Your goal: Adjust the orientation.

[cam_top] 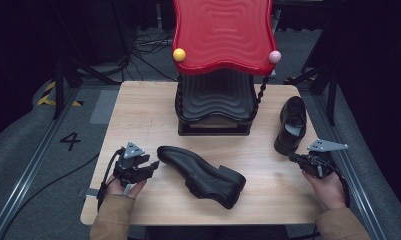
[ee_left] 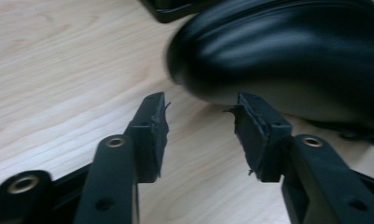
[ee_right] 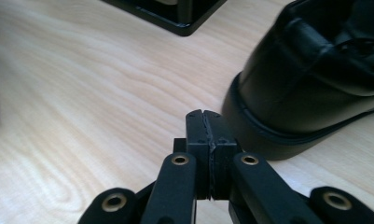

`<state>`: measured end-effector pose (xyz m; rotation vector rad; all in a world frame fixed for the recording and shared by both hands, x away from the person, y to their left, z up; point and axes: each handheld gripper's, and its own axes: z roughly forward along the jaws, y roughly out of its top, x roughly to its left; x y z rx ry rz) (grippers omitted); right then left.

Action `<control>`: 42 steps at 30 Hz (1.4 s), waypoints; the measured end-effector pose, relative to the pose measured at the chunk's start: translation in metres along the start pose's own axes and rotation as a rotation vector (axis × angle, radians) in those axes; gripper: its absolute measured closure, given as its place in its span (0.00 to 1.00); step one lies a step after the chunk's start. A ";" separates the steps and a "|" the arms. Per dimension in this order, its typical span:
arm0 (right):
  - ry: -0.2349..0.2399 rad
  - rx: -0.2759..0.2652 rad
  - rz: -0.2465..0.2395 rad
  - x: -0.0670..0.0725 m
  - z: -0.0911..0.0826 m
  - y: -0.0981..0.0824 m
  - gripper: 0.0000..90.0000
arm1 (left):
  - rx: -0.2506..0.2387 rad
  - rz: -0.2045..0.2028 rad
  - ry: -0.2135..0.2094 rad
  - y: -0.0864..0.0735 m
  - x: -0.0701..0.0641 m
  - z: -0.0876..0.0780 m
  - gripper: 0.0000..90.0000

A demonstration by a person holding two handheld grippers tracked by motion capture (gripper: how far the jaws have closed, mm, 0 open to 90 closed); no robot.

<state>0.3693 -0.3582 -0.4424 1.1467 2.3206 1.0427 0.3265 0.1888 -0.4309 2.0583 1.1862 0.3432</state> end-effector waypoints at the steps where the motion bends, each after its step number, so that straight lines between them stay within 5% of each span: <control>1: 0.013 0.007 0.010 0.000 0.000 0.000 1.00 | 0.036 -0.005 0.000 0.001 -0.004 0.003 0.56; 5: 0.052 0.018 0.027 0.000 -0.003 0.000 1.00 | 0.076 -0.001 0.022 0.000 -0.011 0.004 0.52; 9: 0.096 0.011 0.041 0.004 -0.004 0.004 1.00 | 0.033 -0.005 0.013 0.000 -0.012 -0.001 0.46; 11: 0.103 0.008 0.040 0.007 -0.004 0.007 1.00 | -0.031 0.044 0.046 -0.006 -0.010 -0.001 0.41; 13: 0.105 0.007 0.039 0.009 -0.004 0.008 1.00 | -0.033 0.037 0.054 -0.009 -0.007 0.000 0.40; 16: 0.126 0.004 0.030 0.016 -0.005 0.013 1.00 | -0.016 -0.055 0.022 -0.011 0.006 -0.003 0.42; 18: 0.135 0.014 0.040 0.017 -0.005 0.014 1.00 | -0.013 -0.069 0.014 -0.011 0.008 -0.005 0.42; 27: 0.192 0.040 -0.047 0.043 0.002 0.043 1.00 | -0.017 -0.142 0.017 -0.010 0.012 -0.013 0.41; 32: 0.226 0.054 -0.109 0.064 0.005 0.060 1.00 | -0.013 -0.141 0.037 -0.015 0.010 -0.014 0.41; 42: 0.293 0.081 -0.153 0.091 0.010 0.074 0.99 | -0.046 -0.130 -0.020 -0.008 0.006 -0.018 0.38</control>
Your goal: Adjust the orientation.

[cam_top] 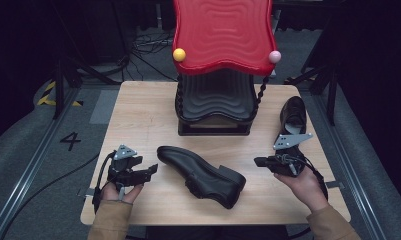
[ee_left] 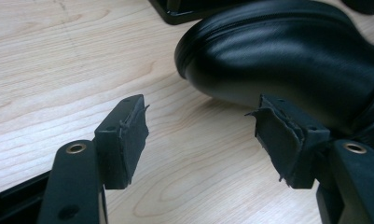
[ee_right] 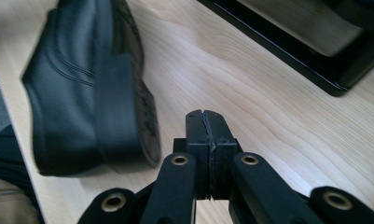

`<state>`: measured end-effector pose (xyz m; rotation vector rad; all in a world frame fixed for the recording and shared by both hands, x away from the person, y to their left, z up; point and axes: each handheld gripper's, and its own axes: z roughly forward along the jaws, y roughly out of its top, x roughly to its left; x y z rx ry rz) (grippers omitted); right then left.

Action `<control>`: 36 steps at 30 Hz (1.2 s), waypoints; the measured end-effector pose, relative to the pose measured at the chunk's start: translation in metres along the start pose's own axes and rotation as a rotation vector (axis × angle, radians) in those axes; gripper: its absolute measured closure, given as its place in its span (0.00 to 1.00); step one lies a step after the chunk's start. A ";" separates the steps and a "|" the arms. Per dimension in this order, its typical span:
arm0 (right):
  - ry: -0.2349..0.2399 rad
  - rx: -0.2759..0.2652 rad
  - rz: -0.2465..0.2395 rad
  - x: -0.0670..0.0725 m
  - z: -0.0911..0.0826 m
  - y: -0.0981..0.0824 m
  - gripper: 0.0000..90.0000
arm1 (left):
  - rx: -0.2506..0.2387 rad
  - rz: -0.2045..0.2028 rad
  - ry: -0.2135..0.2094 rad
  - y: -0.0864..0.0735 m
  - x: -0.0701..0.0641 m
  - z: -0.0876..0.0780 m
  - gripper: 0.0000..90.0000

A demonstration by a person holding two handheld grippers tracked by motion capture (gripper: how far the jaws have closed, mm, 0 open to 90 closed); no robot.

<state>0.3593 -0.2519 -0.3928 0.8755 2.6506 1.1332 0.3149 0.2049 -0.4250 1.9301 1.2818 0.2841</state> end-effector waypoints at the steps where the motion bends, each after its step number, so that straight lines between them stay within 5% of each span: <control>1: 0.008 -0.001 -0.005 0.002 0.001 0.003 0.99 | 0.004 0.001 -0.002 0.000 0.001 0.000 0.38; 9: 0.118 0.042 -0.081 0.036 0.019 0.018 0.99 | 0.011 0.001 0.014 -0.001 0.002 0.002 0.39; 13: 0.128 0.062 -0.098 0.044 0.027 0.019 0.99 | 0.017 0.006 0.019 -0.001 0.003 0.001 0.39; 24: 0.113 0.075 -0.102 0.044 0.040 0.013 1.00 | 0.016 0.005 0.023 -0.001 0.002 0.000 0.39; 30: 0.084 0.058 -0.133 0.043 0.039 0.012 1.00 | 0.008 -0.024 -0.009 -0.001 0.005 0.000 0.39; 36: 0.060 0.045 -0.106 0.034 0.039 0.014 1.00 | 0.013 -0.027 -0.005 -0.001 0.007 0.001 0.39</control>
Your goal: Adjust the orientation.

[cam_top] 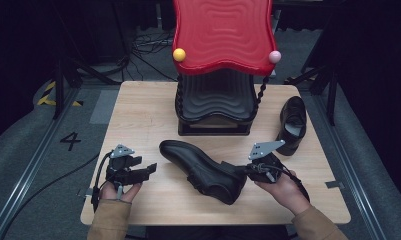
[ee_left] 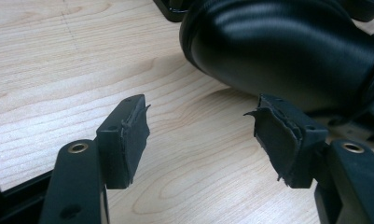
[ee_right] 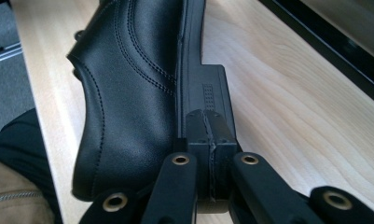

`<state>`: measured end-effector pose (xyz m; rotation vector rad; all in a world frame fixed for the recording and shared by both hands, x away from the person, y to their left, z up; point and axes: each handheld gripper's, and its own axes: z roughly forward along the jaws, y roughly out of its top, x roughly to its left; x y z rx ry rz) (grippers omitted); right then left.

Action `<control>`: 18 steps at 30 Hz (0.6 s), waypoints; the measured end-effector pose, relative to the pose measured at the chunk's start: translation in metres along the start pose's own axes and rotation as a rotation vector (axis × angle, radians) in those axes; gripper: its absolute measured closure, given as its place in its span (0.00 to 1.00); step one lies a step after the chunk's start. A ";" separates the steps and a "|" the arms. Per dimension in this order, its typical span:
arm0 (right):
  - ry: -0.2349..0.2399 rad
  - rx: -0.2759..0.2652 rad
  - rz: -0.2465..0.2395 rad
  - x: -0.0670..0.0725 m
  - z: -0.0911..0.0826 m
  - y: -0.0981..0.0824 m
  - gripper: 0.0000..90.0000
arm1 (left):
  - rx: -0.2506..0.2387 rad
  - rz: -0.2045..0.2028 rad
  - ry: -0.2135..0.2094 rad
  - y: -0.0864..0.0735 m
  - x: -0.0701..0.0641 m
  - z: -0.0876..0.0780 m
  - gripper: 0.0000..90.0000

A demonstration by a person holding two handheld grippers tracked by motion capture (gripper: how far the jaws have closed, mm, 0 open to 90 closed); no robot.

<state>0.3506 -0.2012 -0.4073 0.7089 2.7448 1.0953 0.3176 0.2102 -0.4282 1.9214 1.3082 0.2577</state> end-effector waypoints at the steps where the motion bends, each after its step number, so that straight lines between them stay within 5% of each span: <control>1: -0.005 0.003 0.000 -0.002 0.000 0.001 1.00 | 0.008 0.006 0.001 0.000 0.001 0.000 0.40; 5: -0.039 0.023 0.000 -0.007 0.001 0.005 1.00 | 0.018 0.003 0.005 -0.001 0.001 0.002 0.40; 13: -0.047 0.038 0.074 -0.034 0.006 0.006 1.00 | 0.032 0.006 0.015 -0.002 0.002 0.003 0.40; 18: -0.075 0.074 0.062 -0.043 0.012 0.009 1.00 | 0.033 0.011 0.016 -0.001 0.002 0.004 0.40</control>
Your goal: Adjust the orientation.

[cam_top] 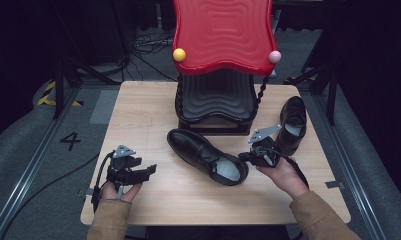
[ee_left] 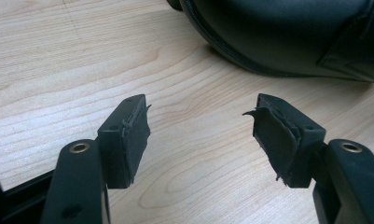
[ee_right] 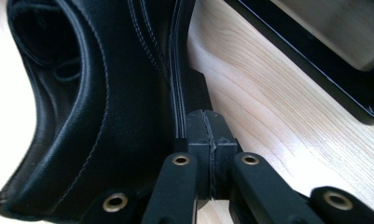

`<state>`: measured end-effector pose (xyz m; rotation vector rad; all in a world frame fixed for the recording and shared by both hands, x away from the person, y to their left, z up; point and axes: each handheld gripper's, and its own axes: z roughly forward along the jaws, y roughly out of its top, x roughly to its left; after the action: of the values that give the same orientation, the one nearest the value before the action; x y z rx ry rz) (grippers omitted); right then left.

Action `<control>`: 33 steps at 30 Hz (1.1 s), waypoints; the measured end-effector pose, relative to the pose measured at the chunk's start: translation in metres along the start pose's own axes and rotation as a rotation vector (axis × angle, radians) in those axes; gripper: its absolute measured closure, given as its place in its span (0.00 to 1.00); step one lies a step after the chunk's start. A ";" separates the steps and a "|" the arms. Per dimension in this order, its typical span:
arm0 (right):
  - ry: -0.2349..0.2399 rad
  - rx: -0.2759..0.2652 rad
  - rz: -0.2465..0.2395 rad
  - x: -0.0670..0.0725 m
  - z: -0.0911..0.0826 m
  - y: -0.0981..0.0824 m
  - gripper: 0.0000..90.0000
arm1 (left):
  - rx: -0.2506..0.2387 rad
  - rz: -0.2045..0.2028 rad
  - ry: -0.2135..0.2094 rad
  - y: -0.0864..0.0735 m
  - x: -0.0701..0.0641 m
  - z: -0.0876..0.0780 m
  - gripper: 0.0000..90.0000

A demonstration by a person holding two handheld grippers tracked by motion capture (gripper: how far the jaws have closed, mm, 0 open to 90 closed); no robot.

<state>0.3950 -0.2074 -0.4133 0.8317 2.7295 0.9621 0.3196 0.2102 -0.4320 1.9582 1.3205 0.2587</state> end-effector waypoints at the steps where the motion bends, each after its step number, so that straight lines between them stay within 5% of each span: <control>1: 0.006 0.010 0.012 -0.004 0.002 0.000 1.00 | 0.001 -0.003 -0.003 0.000 0.000 0.000 0.40; 5: 0.042 0.085 0.068 -0.023 0.017 -0.003 1.00 | 0.004 -0.005 0.001 0.000 0.002 0.001 0.40; 8: 0.014 0.144 0.098 -0.033 0.033 -0.008 1.00 | 0.007 -0.008 0.001 -0.001 0.002 0.001 0.40; 10: 0.040 0.144 0.114 -0.038 0.036 -0.010 1.00 | 0.006 -0.005 0.001 0.000 0.003 0.001 0.40; 18: 0.005 0.133 0.101 -0.038 0.034 -0.008 0.99 | 0.001 -0.003 0.005 0.000 0.002 0.001 0.39; 25: -0.023 0.078 0.084 -0.036 0.006 -0.001 0.91 | -0.005 -0.003 0.008 0.000 0.002 0.001 0.39; 33: 0.012 0.039 -0.018 -0.013 -0.032 0.018 0.84 | 0.012 0.010 -0.008 0.002 -0.001 0.005 0.39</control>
<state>0.4051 -0.2203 -0.3774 0.8088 2.7692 0.9161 0.3229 0.2072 -0.4340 1.9743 1.3104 0.2483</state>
